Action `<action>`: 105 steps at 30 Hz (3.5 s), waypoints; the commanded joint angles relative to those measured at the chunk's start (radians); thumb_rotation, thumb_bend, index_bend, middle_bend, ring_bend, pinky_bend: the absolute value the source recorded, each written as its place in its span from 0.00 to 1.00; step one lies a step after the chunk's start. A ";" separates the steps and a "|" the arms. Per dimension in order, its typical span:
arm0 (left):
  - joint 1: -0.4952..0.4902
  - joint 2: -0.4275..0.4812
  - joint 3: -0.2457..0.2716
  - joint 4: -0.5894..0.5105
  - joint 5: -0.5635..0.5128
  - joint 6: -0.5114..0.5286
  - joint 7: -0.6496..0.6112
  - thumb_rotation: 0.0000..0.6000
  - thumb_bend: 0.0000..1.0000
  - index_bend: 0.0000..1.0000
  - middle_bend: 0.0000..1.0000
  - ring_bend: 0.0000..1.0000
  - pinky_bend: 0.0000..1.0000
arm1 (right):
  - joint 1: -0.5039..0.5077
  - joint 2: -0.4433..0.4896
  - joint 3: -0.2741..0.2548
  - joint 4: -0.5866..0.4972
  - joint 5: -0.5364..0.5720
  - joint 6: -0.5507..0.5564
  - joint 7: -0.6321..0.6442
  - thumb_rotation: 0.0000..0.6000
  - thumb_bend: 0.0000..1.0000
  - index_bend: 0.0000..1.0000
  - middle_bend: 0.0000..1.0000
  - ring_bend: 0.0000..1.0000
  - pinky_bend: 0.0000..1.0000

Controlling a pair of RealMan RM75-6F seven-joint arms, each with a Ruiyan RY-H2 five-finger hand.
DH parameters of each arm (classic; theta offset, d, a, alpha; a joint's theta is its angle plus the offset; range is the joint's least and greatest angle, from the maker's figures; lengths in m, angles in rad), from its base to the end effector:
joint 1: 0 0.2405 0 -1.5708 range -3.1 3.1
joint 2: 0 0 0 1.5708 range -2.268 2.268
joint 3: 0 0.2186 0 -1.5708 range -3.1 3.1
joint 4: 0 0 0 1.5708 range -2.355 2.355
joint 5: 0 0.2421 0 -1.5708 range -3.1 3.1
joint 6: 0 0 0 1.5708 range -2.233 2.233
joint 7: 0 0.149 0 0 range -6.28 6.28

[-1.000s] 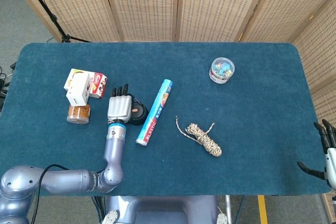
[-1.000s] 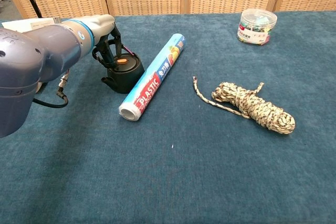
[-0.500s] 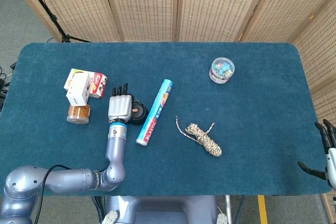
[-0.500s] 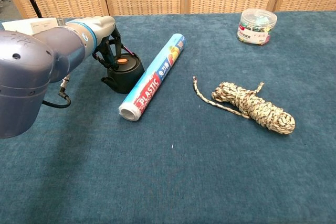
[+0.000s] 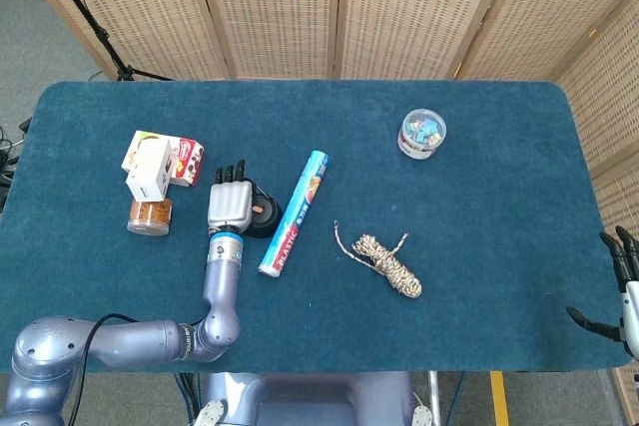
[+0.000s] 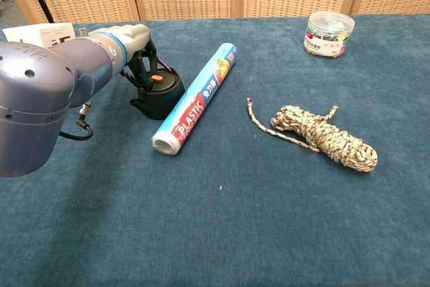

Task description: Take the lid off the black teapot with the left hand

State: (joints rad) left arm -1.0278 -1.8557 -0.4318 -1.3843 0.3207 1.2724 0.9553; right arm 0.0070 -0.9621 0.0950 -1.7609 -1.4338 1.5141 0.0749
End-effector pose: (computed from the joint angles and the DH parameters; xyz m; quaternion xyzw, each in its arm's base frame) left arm -0.0429 0.3573 -0.0782 -0.6382 -0.4666 -0.2551 0.5567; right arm -0.2899 -0.1724 0.1572 0.5339 -0.4177 0.4009 0.6162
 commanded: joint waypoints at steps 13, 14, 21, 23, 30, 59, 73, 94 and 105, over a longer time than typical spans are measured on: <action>0.012 0.028 0.001 -0.048 0.041 0.027 -0.006 1.00 0.40 0.62 0.00 0.00 0.00 | -0.003 0.002 -0.002 -0.001 -0.006 0.006 0.005 1.00 0.00 0.00 0.00 0.00 0.00; 0.012 0.032 0.000 -0.055 0.043 0.030 -0.005 1.00 0.40 0.62 0.00 0.00 0.00 | -0.003 0.002 -0.002 -0.001 -0.007 0.007 0.005 1.00 0.00 0.00 0.00 0.00 0.00; 0.020 0.062 -0.004 -0.120 0.069 0.057 -0.009 1.00 0.40 0.62 0.00 0.00 0.00 | -0.005 0.004 -0.003 -0.002 -0.010 0.011 0.007 1.00 0.00 0.00 0.00 0.00 0.00; 0.026 0.076 -0.003 -0.148 0.079 0.066 -0.013 1.00 0.40 0.62 0.00 0.00 0.00 | -0.005 0.004 -0.004 -0.003 -0.013 0.011 0.009 1.00 0.00 0.00 0.00 0.00 0.00; 0.065 0.145 0.028 -0.273 0.140 0.094 -0.037 1.00 0.40 0.62 0.00 0.00 0.00 | -0.007 0.005 -0.009 -0.005 -0.022 0.014 0.008 1.00 0.00 0.00 0.00 0.00 0.00; 0.407 0.535 0.456 -0.351 0.951 -0.204 -0.746 1.00 0.40 0.64 0.00 0.00 0.00 | 0.002 -0.024 -0.029 -0.017 -0.046 0.000 -0.079 1.00 0.00 0.00 0.00 0.00 0.00; 0.474 0.459 0.485 -0.244 0.997 -0.198 -0.789 1.00 0.40 0.64 0.00 0.00 0.00 | 0.004 -0.022 -0.035 -0.021 -0.054 -0.005 -0.076 1.00 0.00 0.00 0.00 0.00 0.00; 0.522 0.536 0.482 -0.314 1.066 -0.179 -0.865 1.00 0.33 0.37 0.00 0.00 0.00 | 0.000 -0.015 -0.039 -0.026 -0.072 0.009 -0.060 1.00 0.00 0.00 0.00 0.00 0.00; 0.686 0.660 0.534 -0.292 1.274 0.136 -0.922 1.00 0.09 0.08 0.00 0.00 0.00 | -0.001 -0.018 -0.050 -0.028 -0.101 0.015 -0.065 1.00 0.00 0.00 0.00 0.00 0.00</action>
State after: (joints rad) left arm -0.4031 -1.2255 0.0882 -1.6993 1.5578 1.3228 0.0347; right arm 0.0060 -0.9799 0.0450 -1.7892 -1.5340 1.5283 0.0108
